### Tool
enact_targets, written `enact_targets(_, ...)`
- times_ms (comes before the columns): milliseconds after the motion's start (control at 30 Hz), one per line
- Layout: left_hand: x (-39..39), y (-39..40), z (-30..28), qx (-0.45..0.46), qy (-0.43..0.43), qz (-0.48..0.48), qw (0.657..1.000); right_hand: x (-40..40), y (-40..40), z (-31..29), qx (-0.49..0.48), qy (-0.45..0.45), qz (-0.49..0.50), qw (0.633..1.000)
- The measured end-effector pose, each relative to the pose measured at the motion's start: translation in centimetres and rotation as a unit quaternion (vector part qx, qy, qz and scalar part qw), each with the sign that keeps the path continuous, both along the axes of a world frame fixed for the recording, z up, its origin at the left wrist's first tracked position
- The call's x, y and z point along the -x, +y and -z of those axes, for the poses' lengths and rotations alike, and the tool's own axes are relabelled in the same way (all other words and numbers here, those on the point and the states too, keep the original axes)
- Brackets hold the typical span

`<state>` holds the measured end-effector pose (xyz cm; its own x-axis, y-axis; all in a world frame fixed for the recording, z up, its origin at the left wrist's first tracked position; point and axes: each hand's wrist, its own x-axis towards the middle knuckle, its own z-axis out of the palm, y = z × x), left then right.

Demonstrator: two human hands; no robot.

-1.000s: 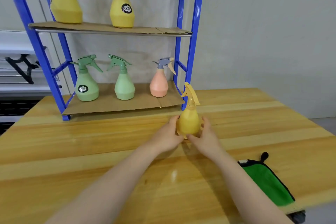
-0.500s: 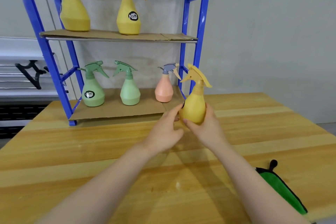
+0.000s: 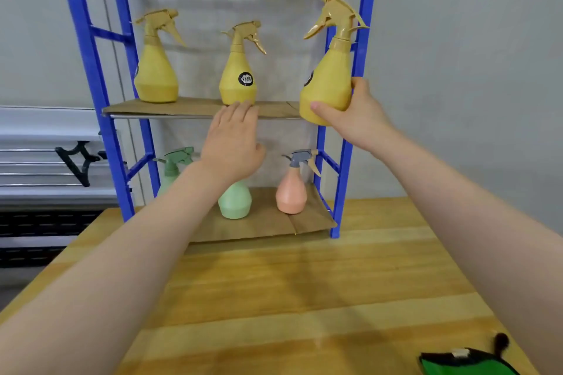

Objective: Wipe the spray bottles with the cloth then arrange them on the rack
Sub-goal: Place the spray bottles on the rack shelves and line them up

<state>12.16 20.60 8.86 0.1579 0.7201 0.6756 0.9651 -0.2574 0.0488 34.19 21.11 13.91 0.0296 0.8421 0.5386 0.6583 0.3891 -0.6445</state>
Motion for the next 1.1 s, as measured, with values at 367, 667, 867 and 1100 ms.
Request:
enact_targets(367,0.8,2.0,1.7,-0.063,0.024,-0.027,0.997,2.7,9.1,-2.2,0.043,-0.135,0.049,0.989)
enact_targets(667,1.7,2.7,2.1,-0.088,0.031,-0.011,0.996,3.2,14.3,-2.6,0.083,-0.105,0.059,0.989)
enact_targets(867,1.6,2.9,2.3,-0.089,0.021,-0.008,0.996,3.3,15.7,-2.8,0.097,-0.099,0.073,0.988)
enact_targets(1100,2.2,3.2,2.2,-0.069,0.000,0.014,0.998,3.4,15.6,-2.7,0.103,-0.088,0.074,0.988)
